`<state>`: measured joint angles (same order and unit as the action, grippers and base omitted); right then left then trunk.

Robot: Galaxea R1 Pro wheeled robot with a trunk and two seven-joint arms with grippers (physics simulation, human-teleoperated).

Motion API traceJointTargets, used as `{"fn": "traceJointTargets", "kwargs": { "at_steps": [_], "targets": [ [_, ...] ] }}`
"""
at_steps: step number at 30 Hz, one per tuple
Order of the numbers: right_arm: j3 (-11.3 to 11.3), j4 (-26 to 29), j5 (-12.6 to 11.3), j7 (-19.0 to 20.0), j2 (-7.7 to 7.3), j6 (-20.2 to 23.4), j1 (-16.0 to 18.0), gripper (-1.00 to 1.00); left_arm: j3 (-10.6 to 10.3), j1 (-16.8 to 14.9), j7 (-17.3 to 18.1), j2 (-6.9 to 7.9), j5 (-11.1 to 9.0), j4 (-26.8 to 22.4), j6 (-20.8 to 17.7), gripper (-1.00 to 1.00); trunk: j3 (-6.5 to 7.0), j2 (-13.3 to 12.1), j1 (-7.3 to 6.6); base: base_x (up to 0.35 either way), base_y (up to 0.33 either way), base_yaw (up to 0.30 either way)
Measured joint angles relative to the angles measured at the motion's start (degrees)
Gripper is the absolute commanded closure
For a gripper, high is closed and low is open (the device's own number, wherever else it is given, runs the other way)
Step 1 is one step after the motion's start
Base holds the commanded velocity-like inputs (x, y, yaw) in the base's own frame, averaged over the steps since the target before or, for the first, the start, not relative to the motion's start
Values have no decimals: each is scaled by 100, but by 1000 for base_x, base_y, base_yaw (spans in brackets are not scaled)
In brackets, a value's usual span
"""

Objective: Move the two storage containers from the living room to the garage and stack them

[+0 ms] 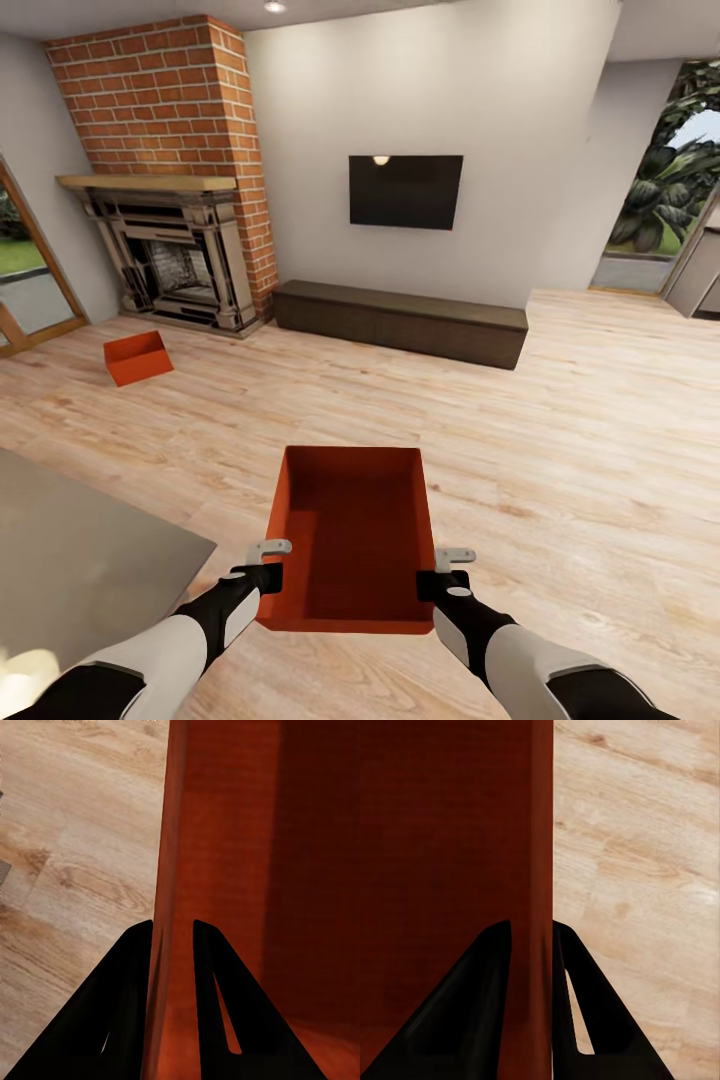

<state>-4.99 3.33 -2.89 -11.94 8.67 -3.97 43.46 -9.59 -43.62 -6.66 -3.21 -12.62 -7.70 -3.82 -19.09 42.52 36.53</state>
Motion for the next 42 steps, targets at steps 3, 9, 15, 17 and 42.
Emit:
{"fn": "traceJointTargets", "kwargs": {
  "at_steps": [3,9,15,17,42],
  "targets": [
    [-5,-1,2,-8,1,2,1,100,-3,0,-9,-4,-3,5,6,100,27,0,0,0,0,0],
    [0,-1,1,2,-3,2,0,100,-7,0,-13,-6,-4,0,-2,100,81,0,0,0,0,0],
    [2,3,1,3,-4,5,-2,100,-6,0,-13,-6,-3,1,-2,100,135,0,0,0,0,0],
    [2,-1,1,-3,-2,3,-2,100,-12,0,-20,-8,-5,0,-6,100,153,0,0,0,0,0],
    [-14,-1,0,-5,-1,-2,2,100,4,0,-4,-5,-6,19,28,100,381,0,0,0,0,0]
  ]
}}
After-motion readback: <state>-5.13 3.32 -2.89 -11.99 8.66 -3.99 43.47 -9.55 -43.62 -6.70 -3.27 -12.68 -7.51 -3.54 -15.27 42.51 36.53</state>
